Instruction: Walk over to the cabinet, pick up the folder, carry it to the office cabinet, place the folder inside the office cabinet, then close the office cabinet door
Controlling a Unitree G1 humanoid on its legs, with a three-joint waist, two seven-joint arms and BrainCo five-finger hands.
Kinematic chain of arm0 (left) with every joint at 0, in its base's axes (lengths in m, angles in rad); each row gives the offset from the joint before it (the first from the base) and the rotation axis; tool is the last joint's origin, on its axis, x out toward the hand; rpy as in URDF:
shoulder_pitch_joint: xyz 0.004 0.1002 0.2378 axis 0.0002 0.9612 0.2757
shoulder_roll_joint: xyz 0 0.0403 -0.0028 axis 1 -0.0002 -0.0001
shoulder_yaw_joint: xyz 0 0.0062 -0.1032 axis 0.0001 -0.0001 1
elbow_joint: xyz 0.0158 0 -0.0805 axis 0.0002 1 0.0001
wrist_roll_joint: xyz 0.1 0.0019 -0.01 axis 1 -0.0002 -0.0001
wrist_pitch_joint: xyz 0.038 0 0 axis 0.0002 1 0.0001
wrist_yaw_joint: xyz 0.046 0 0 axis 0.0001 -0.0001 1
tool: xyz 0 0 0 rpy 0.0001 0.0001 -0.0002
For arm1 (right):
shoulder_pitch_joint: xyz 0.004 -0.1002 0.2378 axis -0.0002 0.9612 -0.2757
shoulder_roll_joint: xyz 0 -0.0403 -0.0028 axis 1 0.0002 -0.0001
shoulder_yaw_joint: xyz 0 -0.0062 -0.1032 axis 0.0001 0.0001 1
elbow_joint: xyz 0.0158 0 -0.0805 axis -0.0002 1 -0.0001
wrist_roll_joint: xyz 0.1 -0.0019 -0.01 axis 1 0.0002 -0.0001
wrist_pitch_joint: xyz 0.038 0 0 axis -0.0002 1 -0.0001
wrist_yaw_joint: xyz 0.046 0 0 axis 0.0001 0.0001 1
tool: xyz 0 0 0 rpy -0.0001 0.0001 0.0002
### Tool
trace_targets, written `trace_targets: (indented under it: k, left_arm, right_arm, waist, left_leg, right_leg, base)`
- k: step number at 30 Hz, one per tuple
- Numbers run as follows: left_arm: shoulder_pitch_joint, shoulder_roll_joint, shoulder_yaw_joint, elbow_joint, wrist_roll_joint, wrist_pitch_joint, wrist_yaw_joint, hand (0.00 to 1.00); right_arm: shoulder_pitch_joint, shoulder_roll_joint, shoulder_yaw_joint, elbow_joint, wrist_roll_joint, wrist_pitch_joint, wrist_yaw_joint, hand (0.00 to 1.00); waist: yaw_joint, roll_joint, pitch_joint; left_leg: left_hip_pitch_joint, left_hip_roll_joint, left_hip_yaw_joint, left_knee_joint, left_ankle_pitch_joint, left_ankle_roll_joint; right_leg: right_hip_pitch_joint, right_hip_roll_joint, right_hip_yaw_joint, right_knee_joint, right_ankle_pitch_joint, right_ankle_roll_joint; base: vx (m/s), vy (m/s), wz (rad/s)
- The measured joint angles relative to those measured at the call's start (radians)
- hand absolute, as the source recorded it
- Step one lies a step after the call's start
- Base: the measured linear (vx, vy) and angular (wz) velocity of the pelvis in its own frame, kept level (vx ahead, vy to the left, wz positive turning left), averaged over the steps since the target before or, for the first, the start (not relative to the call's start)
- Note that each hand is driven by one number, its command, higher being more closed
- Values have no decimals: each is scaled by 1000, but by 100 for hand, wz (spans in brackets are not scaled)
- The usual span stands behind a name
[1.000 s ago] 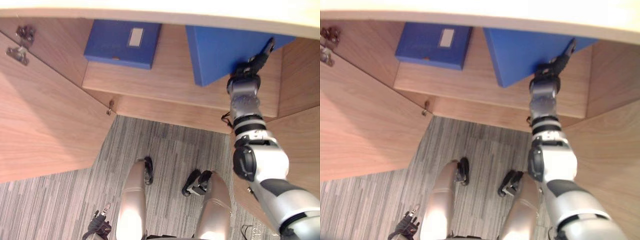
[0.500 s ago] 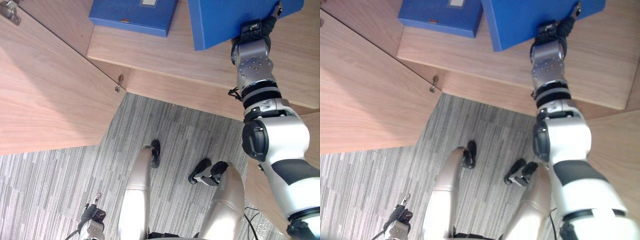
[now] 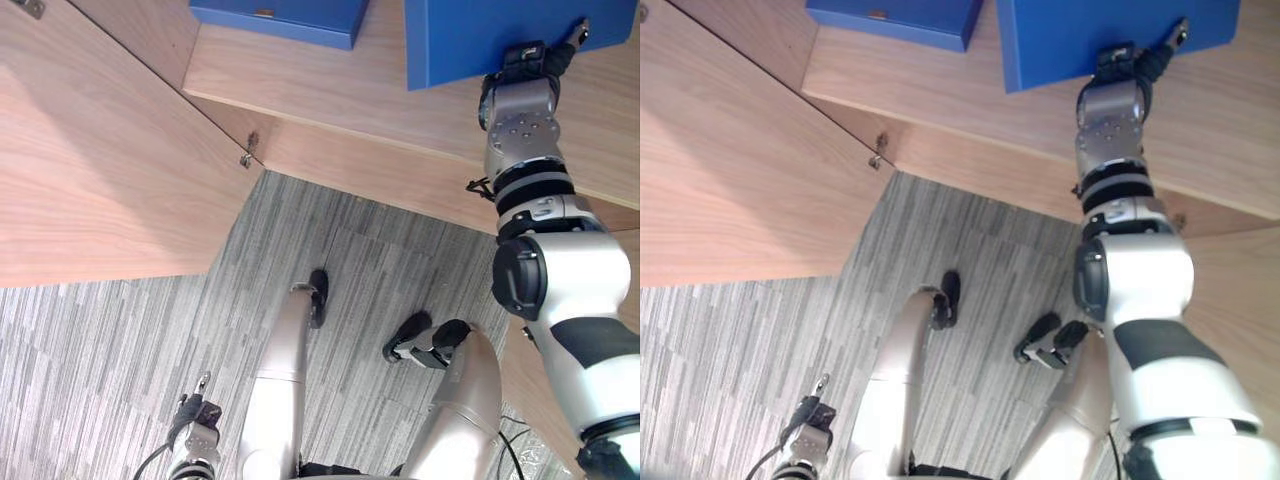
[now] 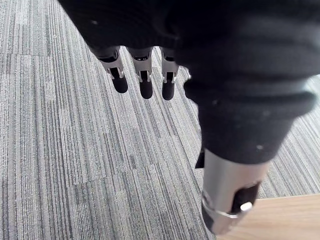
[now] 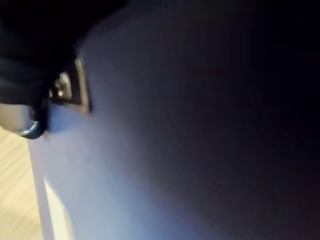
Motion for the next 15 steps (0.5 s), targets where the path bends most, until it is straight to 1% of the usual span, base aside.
trace_targets:
  k: [2, 3, 5, 10, 11, 12, 13, 14, 15]
  left_arm:
    - [-2, -5, 40, 0, -2, -3, 13, 0]
    - [-2, -6, 50, 0, -2, -4, 19, 0]
    - [-1, -10, 97, 0, -2, -9, 33, 0]
    - [0, -24, 155, 0, -3, -16, 58, 0]
    - [-1, -25, 156, 0, -4, -17, 62, 0]
    - [0, -27, 156, 0, -7, -21, 65, 0]
    - [-1, -27, 156, 0, -10, -22, 65, 0]
    - [-1, -27, 156, 0, -12, -26, 67, 0]
    - [-1, -27, 154, 0, -19, -30, 68, 0]
  right_arm:
    - [0, 1, -72, -4, -2, -8, -6, 0]
    - [0, 0, -87, -5, -10, -12, -12, 0]
    - [0, 1, -154, -23, -42, -21, -25, 0]
    - [13, 4, -244, -65, -155, -27, -43, 0]
    - [16, 4, -261, -75, -188, -23, -45, 0]
    - [30, 3, -264, -90, -262, -12, -52, 0]
    - [35, 3, -264, -94, -301, -2, -52, 0]
    - [44, 1, -261, -100, -383, 25, -52, 0]
    - [49, -1, -257, -100, -432, 44, -52, 0]
  waist:
    - [5, 2, 1]
    - [6, 2, 1]
    - [8, 4, 2]
    - [9, 6, 2]
    - [9, 6, 2]
    - [8, 6, 2]
    - [8, 6, 2]
    - [6, 6, 2]
    - [5, 6, 2]
  left_leg:
    - [0, -2, 0, -5, 5, 0]
    - [0, -2, 0, -6, 5, 0]
    - [0, -2, 2, -6, 7, 1]
    - [2, -3, 2, -10, 12, -2]
    - [3, -2, 2, -11, 13, -3]
    - [6, -1, 2, -14, 14, -4]
    - [7, -1, 2, -15, 15, -4]
    - [9, 1, 3, -19, 17, -4]
    - [12, 1, 4, -25, 20, -5]
  right_leg:
    - [0, -2, -1, -1, -1, 1]
    - [0, -2, -1, -1, -1, 2]
    - [0, -2, -1, -1, -1, 2]
    - [0, -1, -2, -1, 0, 1]
    - [1, -1, -2, -1, 0, 1]
    - [2, 0, -3, -3, -2, 3]
    - [3, 1, -3, -4, -2, 5]
    - [4, 3, -3, -7, -3, 6]
    - [5, 4, -3, -11, -2, 6]
  base:
    - [-13, -16, 5]
    - [0, 0, 0]
    - [0, 0, 0]
    - [0, 0, 0]
    - [0, 0, 0]
    - [0, 0, 0]
    - [0, 0, 0]
    - [0, 0, 0]
    - [0, 0, 0]
